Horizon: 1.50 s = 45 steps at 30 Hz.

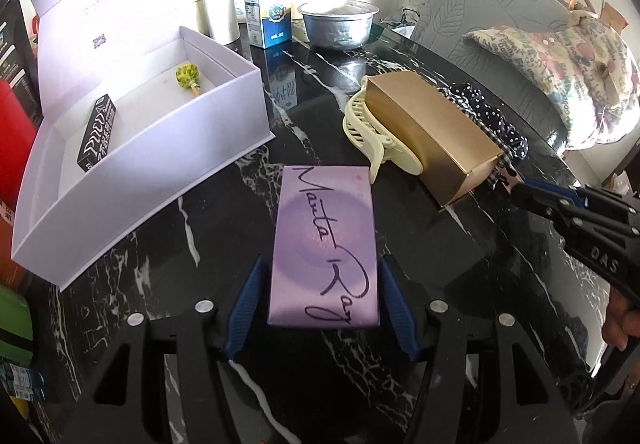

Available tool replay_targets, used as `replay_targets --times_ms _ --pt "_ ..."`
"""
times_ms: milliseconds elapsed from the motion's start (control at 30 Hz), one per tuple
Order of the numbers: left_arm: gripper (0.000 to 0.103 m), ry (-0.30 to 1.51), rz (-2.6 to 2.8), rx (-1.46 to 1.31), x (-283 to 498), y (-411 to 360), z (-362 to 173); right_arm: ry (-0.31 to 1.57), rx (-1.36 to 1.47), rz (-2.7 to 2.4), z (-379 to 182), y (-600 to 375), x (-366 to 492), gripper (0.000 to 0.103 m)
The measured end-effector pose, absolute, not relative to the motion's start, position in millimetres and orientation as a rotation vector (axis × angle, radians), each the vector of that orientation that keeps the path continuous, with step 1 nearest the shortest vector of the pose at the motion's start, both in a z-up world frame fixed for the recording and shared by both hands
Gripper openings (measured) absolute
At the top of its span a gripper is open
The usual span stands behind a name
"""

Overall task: Organize rigid objects
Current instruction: 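Grasp the purple Manta Ray card with the left gripper while the right grasps the pink lip gloss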

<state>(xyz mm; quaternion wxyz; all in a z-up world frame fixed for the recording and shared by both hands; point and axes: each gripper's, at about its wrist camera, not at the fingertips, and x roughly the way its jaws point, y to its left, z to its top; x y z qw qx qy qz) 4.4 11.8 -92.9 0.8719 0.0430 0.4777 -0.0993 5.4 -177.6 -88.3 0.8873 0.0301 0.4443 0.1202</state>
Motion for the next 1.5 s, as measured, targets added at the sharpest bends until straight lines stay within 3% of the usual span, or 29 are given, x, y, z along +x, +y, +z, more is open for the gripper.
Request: replay_targets --times_ms 567,700,1067,1267,1400,1433,1500 --pt "0.058 0.981 -0.249 0.112 11 2 -93 0.992 0.032 0.283 -82 -182 -65 0.016" --pt "0.058 0.991 -0.252 0.113 13 2 -93 0.973 0.064 0.261 -80 -183 -57 0.046" --pt "0.058 0.994 -0.246 0.110 19 2 -93 0.912 0.036 0.276 -77 -175 -16 0.047" --pt "0.058 0.995 -0.232 0.101 24 3 -93 0.918 0.038 0.291 -79 -170 -5 0.041" --pt "0.057 0.971 -0.224 0.095 23 5 -94 0.928 0.021 0.260 -85 -168 -2 0.014" --pt "0.050 0.966 -0.221 0.096 22 5 -93 0.926 0.009 0.243 -85 -168 -2 0.014" --pt "0.050 0.969 -0.219 0.086 20 7 -93 0.930 0.024 0.244 -85 -172 -1 0.014"
